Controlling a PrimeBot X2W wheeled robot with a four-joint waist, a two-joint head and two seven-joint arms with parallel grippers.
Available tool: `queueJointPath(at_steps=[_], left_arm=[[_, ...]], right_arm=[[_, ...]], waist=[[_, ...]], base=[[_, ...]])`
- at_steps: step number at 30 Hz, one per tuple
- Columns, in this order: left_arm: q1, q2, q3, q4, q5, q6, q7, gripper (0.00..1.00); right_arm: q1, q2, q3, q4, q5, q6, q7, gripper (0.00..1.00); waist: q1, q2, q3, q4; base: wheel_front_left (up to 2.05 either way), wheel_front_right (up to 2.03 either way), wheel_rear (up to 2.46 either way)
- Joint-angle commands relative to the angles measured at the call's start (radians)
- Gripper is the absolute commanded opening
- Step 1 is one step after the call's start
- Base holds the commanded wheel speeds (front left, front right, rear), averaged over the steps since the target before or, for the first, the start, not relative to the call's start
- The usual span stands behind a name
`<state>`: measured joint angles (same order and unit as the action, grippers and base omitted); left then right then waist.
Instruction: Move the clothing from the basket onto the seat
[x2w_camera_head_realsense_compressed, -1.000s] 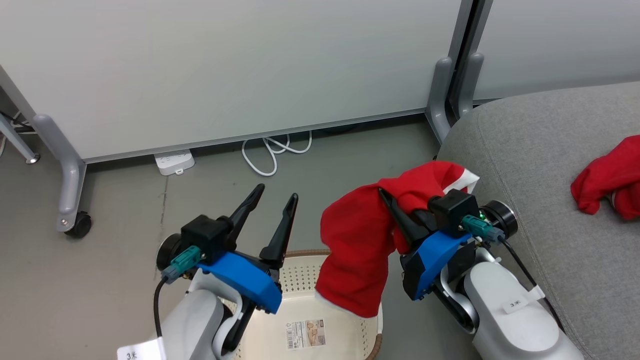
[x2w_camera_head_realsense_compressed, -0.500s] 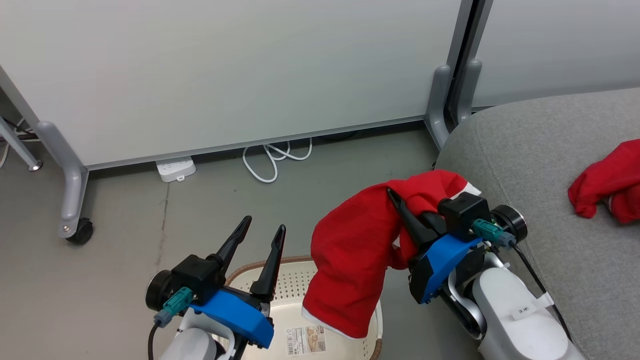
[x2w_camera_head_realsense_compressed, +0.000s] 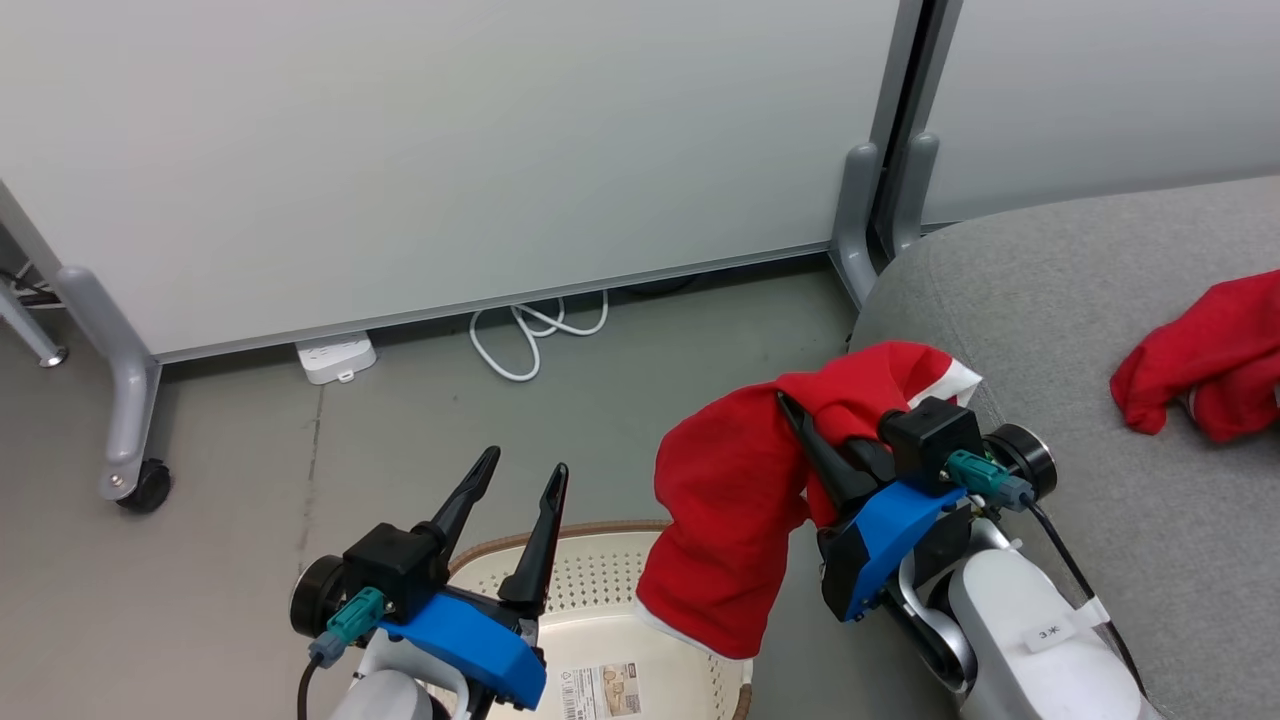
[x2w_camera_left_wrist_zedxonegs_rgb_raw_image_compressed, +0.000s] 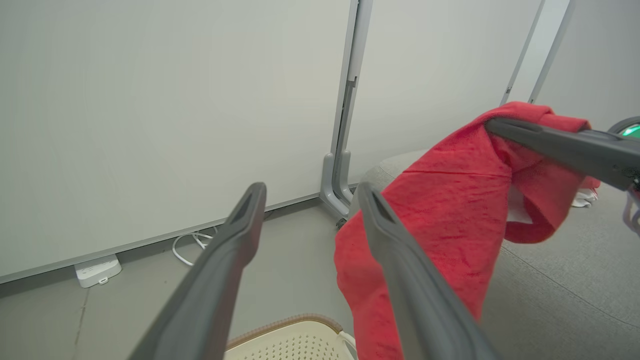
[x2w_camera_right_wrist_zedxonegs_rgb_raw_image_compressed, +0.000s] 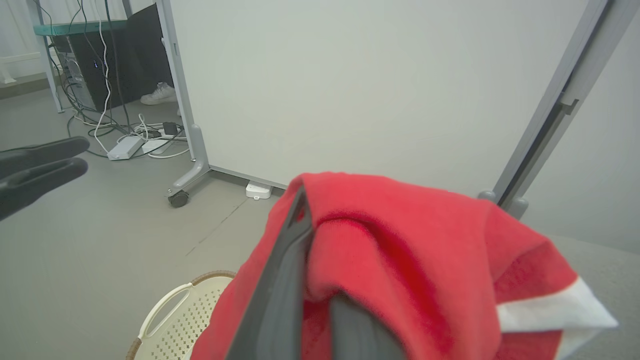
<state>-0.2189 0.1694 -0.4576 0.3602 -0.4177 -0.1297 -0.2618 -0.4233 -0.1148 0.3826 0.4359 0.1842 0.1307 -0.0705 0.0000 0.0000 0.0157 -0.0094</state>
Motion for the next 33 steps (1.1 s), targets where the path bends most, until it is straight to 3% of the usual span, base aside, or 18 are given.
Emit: queueJointPath(at_steps=[1, 33], left_arm=[[0.012, -0.002, 0.005, 0.000, 0.004, -0.001, -0.005, 1.00], [-0.037, 0.014, 0.003, 0.002, 0.027, -0.001, -0.005, 1.00]], right_arm=[[0.010, -0.005, -0.001, -0.007, 0.003, 0.000, 0.003, 0.00], [0.030, 0.019, -0.058, -0.045, -0.007, 0.000, -0.006, 0.00]], waist=[[0.0000, 0.0000, 0.000, -0.014], [0.0000, 0.0000, 0.086, -0.447]], base=[[0.00, 0.00, 0.00], [0.00, 0.00, 0.00]])
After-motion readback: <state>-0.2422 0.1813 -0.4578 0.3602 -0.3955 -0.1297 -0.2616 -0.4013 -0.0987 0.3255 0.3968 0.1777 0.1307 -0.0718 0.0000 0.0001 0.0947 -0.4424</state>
